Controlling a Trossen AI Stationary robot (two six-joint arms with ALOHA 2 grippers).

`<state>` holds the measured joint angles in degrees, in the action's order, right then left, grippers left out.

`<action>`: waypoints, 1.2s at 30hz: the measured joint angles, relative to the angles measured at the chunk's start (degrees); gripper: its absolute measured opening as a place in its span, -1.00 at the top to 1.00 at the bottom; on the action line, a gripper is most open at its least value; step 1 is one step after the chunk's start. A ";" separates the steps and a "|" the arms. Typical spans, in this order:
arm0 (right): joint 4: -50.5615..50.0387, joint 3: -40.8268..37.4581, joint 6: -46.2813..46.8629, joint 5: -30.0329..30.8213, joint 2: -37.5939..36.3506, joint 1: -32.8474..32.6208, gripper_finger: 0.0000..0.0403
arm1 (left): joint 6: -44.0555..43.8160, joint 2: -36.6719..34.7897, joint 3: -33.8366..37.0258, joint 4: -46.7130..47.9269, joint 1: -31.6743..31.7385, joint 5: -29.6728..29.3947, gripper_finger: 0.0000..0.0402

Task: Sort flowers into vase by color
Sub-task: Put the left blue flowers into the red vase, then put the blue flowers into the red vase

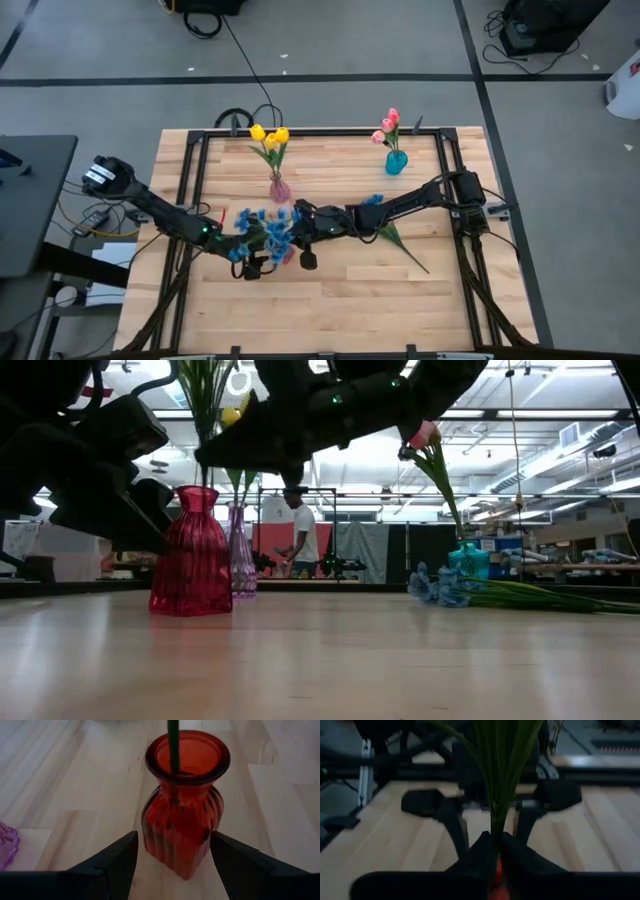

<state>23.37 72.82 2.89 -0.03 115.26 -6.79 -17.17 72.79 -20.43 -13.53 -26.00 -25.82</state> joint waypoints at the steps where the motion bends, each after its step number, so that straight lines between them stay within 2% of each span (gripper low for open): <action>1: -1.19 0.00 0.33 0.21 -0.03 -0.02 0.72 | -0.02 0.00 0.00 0.03 0.00 0.00 -0.27; 8: -6.72 -0.03 2.15 -0.22 -1.86 -0.13 0.28 | -0.48 0.00 -0.01 0.03 0.00 0.02 -0.27; 12: -16.85 -0.04 3.29 0.71 -6.15 -0.34 0.16 | -0.48 -0.02 0.00 0.17 -0.02 0.22 -0.27; 16: -31.98 0.07 8.45 2.97 -12.80 -1.34 0.16 | -0.20 -0.17 0.00 0.30 -0.04 1.00 -0.27; 19: -49.16 0.00 14.46 7.04 -15.72 -2.48 0.17 | -0.07 -0.26 -0.01 0.17 -0.04 1.38 -0.27; 22: -64.31 -0.09 23.22 7.35 -17.08 -2.97 0.18 | -0.04 -0.26 -0.01 0.17 -0.04 1.42 -0.27; 26: -79.00 -1.78 33.49 2.79 -17.09 -2.86 0.18 | -0.42 -0.26 -0.01 0.14 -0.12 1.42 -0.27; 30: -87.42 -5.52 39.14 -6.18 -17.09 -3.52 0.19 | -1.11 -0.26 -0.02 0.14 -0.35 1.43 -0.27; 36: -88.83 -15.00 42.02 -15.89 -17.09 -3.76 0.23 | -1.33 -0.26 0.00 0.14 -0.37 1.42 -0.27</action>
<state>-65.46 57.82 44.91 -15.92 98.17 -10.55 -18.50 72.53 -20.43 -13.39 -26.37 -24.40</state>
